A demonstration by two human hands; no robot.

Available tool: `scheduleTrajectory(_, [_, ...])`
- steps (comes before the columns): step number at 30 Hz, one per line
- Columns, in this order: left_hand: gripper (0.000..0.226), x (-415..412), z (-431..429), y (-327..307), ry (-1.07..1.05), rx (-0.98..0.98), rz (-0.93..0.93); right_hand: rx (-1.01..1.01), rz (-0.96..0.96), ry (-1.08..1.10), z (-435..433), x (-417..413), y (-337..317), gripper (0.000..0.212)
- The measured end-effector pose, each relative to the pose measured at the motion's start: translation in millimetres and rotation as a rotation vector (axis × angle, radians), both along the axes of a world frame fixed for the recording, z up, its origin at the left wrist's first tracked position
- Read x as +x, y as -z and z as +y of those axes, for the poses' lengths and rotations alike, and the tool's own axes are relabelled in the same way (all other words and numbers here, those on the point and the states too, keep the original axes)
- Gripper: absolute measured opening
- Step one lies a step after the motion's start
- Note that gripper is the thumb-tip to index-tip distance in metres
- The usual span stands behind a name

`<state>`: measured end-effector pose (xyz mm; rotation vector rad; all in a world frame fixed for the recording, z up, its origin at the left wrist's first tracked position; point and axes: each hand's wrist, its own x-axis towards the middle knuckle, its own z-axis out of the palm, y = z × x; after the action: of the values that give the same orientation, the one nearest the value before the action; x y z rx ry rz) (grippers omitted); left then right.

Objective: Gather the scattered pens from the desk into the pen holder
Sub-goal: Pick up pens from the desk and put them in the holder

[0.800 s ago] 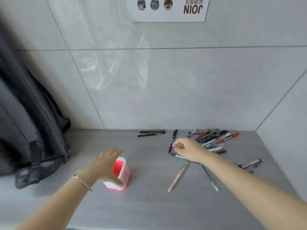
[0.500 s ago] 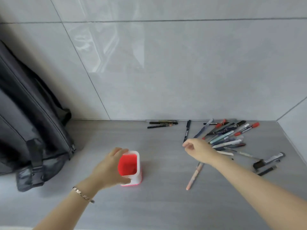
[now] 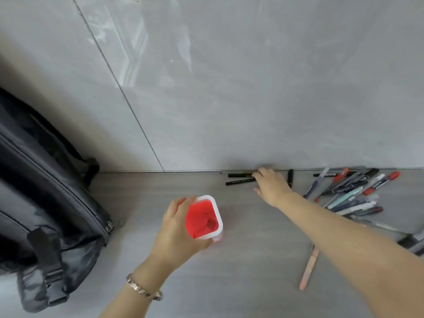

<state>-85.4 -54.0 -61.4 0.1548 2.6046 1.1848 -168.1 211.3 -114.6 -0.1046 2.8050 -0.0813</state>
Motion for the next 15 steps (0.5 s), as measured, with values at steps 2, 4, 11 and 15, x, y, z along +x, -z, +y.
scheduleTrajectory(2, [0.094,-4.8,-3.1,1.6,-0.003,0.004,-0.014,-0.005,0.015,0.007,-0.4,-0.7,8.7,0.037])
scheduleTrajectory(4, [0.095,-7.8,-4.3,3.9,-0.001,0.010,-0.021,-0.033,0.020,0.024,-0.3,1.5,15.8,0.029])
scheduleTrajectory(11, [0.093,-7.0,0.9,12.7,0.040,0.028,0.014,-0.042,-0.192,0.141,-14.9,31.3,11.2,0.047])
scheduleTrajectory(15, [0.095,-8.2,1.9,17.3,0.052,0.033,0.033,-0.406,-0.153,0.259,-27.6,55.8,-37.8,0.044])
